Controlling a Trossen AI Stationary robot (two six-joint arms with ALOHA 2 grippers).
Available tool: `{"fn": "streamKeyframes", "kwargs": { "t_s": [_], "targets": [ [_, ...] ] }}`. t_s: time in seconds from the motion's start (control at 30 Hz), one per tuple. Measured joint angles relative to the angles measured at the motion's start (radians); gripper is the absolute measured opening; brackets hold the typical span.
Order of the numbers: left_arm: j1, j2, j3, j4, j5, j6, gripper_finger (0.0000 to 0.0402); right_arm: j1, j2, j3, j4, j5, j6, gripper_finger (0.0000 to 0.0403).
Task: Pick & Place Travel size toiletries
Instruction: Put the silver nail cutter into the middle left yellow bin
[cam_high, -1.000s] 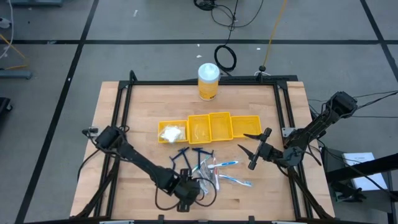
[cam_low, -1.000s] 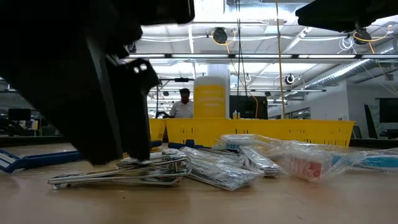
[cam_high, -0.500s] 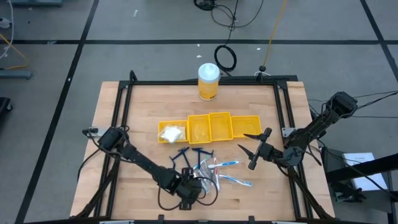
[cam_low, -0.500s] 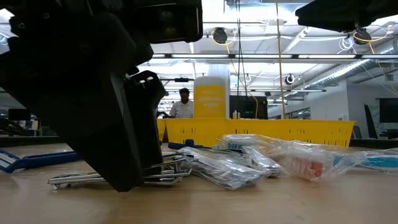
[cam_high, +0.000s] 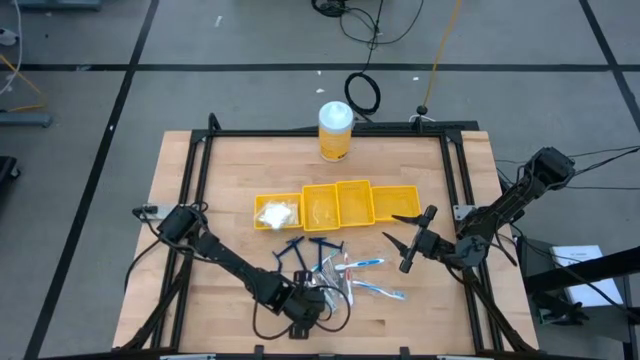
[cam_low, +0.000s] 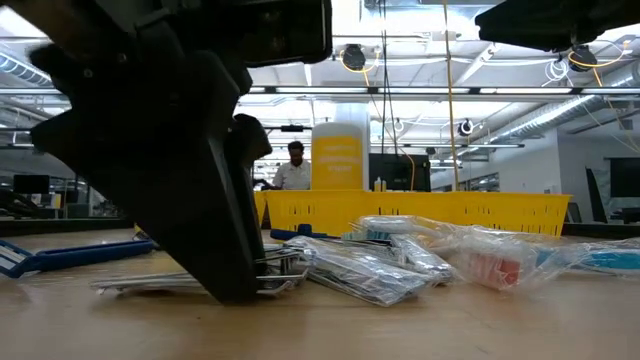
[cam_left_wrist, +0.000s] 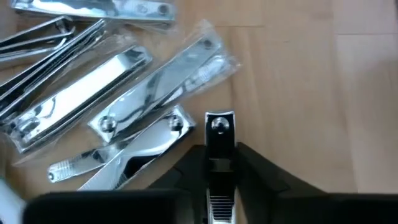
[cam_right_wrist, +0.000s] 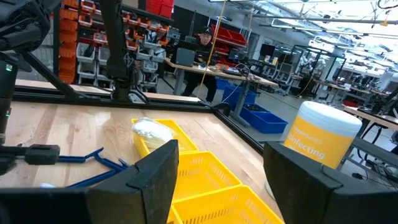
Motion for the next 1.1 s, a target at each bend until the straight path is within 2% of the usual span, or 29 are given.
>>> {"fn": "streamKeyframes", "kwargs": {
  "t_s": [0.1, 0.4, 0.57, 0.73, 0.93, 1.1],
  "targets": [
    [0.0, -0.001, 0.0, 0.0, 0.002, 0.003, 0.003, 0.0, 0.0, 0.0, 0.0, 0.0, 0.0, 0.0221],
    [-0.001, -0.055, -0.007, -0.042, 0.011, 0.011, 0.0044, 0.0, 0.0, 0.0, -0.001, 0.002, 0.0, 0.0221],
    [0.001, -0.128, -0.005, -0.08, -0.016, 0.058, 0.0033, 0.0, 0.0, 0.001, 0.0, 0.002, 0.0, 0.0221],
    [0.012, -0.217, -0.005, -0.106, -0.12, 0.146, 0.0033, 0.0, 0.0, 0.001, 0.0, 0.002, 0.0, 0.0221],
    [0.059, -0.311, -0.003, -0.158, -0.314, 0.275, 0.0038, 0.0, 0.0, 0.001, -0.006, 0.002, 0.004, 0.0221],
    [0.165, -0.338, -0.003, -0.15, -0.359, 0.36, 0.0033, 0.0, 0.0, 0.001, -0.008, 0.003, 0.005, 0.0221]
  ]
}}
